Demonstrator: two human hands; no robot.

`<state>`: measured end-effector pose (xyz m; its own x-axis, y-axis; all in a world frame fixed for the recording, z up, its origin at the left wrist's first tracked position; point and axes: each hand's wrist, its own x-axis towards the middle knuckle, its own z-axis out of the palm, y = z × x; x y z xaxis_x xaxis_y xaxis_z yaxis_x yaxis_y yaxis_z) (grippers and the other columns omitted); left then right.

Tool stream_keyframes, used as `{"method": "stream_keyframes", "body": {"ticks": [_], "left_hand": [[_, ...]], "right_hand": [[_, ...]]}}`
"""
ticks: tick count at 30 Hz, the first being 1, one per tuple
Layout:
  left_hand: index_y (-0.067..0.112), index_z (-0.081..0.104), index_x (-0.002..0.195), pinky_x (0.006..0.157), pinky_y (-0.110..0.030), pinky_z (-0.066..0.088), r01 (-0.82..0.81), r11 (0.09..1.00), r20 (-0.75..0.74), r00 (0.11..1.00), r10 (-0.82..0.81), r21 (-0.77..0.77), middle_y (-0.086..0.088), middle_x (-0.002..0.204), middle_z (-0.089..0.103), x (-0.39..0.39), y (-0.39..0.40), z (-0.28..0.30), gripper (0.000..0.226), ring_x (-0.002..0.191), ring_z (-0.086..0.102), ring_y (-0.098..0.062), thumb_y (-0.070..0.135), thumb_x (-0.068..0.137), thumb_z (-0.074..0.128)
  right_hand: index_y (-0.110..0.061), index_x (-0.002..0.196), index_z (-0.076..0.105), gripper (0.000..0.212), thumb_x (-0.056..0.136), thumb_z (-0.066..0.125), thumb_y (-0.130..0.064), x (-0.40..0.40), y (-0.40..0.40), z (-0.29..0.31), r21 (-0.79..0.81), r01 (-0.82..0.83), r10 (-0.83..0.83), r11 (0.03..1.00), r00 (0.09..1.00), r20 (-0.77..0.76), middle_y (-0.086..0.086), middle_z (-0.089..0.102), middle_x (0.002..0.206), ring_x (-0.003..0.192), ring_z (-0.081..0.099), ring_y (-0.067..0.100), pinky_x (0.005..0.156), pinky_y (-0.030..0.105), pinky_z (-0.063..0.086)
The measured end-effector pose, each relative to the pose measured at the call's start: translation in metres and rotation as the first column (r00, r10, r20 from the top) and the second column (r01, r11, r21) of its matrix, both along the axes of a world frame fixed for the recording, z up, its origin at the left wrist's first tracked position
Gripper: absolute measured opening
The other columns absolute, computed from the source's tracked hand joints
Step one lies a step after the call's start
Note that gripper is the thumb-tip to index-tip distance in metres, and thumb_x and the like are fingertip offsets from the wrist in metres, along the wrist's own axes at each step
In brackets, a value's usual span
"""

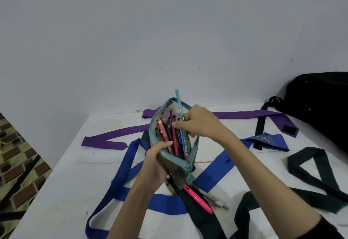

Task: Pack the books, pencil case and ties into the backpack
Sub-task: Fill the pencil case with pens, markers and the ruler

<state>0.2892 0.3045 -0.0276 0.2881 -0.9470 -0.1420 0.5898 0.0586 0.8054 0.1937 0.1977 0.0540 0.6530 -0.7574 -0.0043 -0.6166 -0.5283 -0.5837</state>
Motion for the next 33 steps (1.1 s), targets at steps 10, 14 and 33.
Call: {"method": "stream_keyframes", "body": {"ticks": [10,14,33], "left_hand": [[0.005,0.056,0.125,0.075,-0.037,0.057,0.017,1.000,0.036,0.999,-0.017,-0.020,-0.016,0.109,0.065,0.005,0.003,-0.002,0.061,0.099,0.065,-0.029,0.015,0.065,0.064],[0.014,0.063,0.115,0.076,-0.037,0.057,-0.012,0.999,0.073,0.997,0.016,-0.050,-0.011,0.102,0.067,0.021,0.012,-0.008,0.054,0.093,0.066,-0.025,0.024,0.062,0.067],[0.018,0.059,0.111,0.077,-0.038,0.055,-0.168,0.985,0.117,0.980,0.162,0.042,-0.007,0.095,0.068,0.049,0.036,-0.019,0.047,0.092,0.065,-0.023,0.023,0.064,0.059]], "right_hand": [[-0.004,0.068,0.067,0.037,0.087,0.058,-0.034,-0.004,0.003,0.000,-0.237,0.101,-0.045,0.966,0.972,0.229,0.000,0.048,0.051,0.046,0.038,0.011,0.047,0.022,0.031],[0.001,0.070,0.066,0.034,0.088,0.057,-0.026,-0.013,-0.015,-0.018,-0.090,0.273,-0.209,0.958,0.876,0.434,0.006,0.053,0.055,0.052,0.043,0.014,0.052,0.025,0.034],[-0.013,0.091,0.047,0.019,0.092,0.051,-0.031,0.023,-0.026,-0.122,0.085,0.108,-0.082,0.991,0.962,-0.262,0.001,0.053,0.075,0.062,0.052,0.015,0.056,0.025,0.041]]}}
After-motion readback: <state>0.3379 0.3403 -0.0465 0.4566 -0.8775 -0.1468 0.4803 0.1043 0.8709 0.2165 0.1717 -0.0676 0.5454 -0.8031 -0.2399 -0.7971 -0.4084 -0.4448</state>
